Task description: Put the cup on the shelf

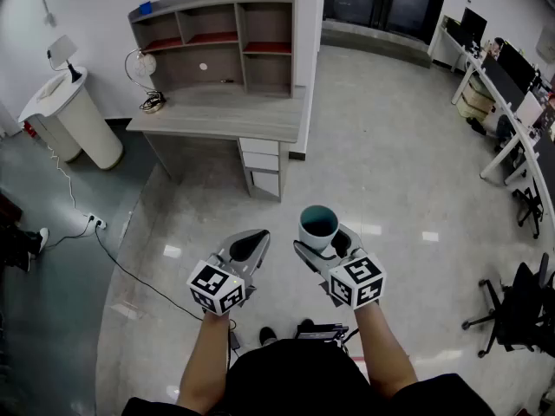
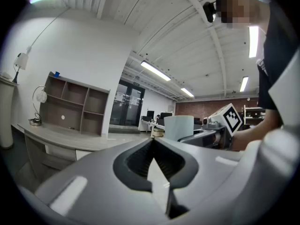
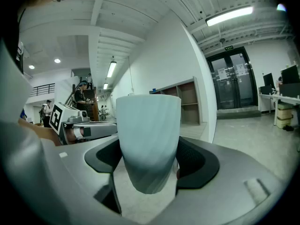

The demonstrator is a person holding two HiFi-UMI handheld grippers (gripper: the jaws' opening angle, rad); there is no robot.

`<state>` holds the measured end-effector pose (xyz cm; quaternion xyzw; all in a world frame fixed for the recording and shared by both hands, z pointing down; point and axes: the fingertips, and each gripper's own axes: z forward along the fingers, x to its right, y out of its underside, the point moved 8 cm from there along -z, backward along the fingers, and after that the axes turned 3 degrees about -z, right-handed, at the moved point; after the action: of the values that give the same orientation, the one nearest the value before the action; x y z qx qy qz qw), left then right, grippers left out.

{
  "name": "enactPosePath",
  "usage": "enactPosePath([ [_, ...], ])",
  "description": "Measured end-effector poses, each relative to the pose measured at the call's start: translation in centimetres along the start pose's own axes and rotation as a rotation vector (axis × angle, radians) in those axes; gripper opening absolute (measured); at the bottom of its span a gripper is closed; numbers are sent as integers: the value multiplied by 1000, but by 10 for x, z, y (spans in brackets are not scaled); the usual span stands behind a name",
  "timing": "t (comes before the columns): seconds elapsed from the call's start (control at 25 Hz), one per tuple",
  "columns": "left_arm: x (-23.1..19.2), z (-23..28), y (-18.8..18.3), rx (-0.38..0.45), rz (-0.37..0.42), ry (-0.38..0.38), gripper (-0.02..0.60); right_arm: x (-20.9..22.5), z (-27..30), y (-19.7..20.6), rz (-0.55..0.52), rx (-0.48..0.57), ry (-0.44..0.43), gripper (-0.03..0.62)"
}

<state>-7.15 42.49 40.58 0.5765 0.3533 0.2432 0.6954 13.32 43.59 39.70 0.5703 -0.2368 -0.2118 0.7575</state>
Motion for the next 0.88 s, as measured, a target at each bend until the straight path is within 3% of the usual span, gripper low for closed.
enactPosePath([
  [0.88,14,17,5,-27,22,18,0,17,-9,-7,17,19,-13,365],
])
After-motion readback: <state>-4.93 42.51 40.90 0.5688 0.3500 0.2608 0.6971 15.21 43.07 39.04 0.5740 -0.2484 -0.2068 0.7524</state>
